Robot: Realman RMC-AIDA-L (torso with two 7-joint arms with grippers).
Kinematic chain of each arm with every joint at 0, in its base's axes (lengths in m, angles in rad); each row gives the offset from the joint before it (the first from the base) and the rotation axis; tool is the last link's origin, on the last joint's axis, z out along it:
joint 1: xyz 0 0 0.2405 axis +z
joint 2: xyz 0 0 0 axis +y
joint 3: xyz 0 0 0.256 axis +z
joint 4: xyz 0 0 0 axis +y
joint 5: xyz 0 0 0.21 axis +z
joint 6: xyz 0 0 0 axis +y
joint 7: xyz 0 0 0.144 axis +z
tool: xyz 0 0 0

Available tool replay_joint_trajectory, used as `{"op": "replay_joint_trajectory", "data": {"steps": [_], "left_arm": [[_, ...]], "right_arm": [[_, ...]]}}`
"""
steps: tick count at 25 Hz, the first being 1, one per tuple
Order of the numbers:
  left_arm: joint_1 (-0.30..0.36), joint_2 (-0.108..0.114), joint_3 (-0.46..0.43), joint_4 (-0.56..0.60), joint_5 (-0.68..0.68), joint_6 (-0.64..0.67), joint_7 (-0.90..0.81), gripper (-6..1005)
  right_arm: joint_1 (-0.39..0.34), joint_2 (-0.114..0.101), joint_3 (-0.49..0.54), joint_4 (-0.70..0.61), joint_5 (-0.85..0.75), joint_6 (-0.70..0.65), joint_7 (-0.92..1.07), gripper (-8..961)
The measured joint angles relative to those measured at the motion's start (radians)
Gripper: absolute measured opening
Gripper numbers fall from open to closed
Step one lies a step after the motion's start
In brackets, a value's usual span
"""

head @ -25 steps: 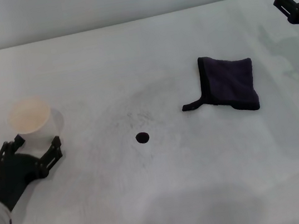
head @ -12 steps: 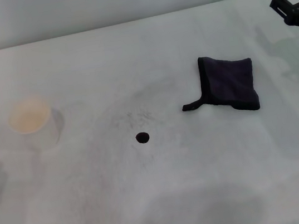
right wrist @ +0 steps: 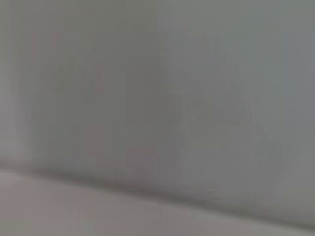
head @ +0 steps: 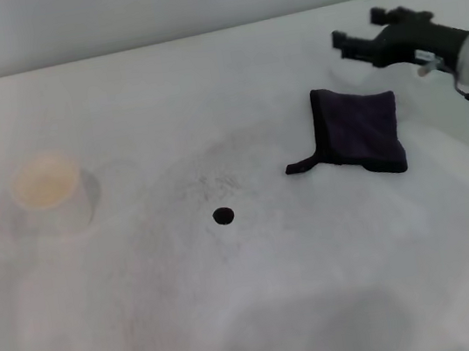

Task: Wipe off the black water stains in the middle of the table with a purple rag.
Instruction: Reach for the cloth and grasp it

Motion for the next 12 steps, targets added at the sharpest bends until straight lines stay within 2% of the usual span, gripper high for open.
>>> {"op": "replay_joint_trajectory", "data": {"steps": [2, 4, 9, 12], "left_arm": [[-0.016, -0.001, -0.001, 0.0, 0.001, 0.014, 0.0, 891], [-0.03, -0.002, -0.002, 0.0, 0.0, 0.019, 0.001, 891], [-0.066, -0.002, 0.001, 0.0, 0.004, 0.036, 0.007, 890], [-0.073, -0.001, 0.002, 0.001, 0.005, 0.047, 0.007, 890]], "right_arm": [[-0.003, -0.004, -0.141, -0.134, -0.135, -0.079, 0.229, 857], [-0.007, -0.002, -0.221, -0.245, -0.28, -0.111, 0.373, 857], [0.004, 0.004, -0.312, -0.48, -0.694, -0.089, 0.78, 857], [0.017, 0.005, -0.341, -0.599, -0.943, -0.008, 1.037, 857]]}}
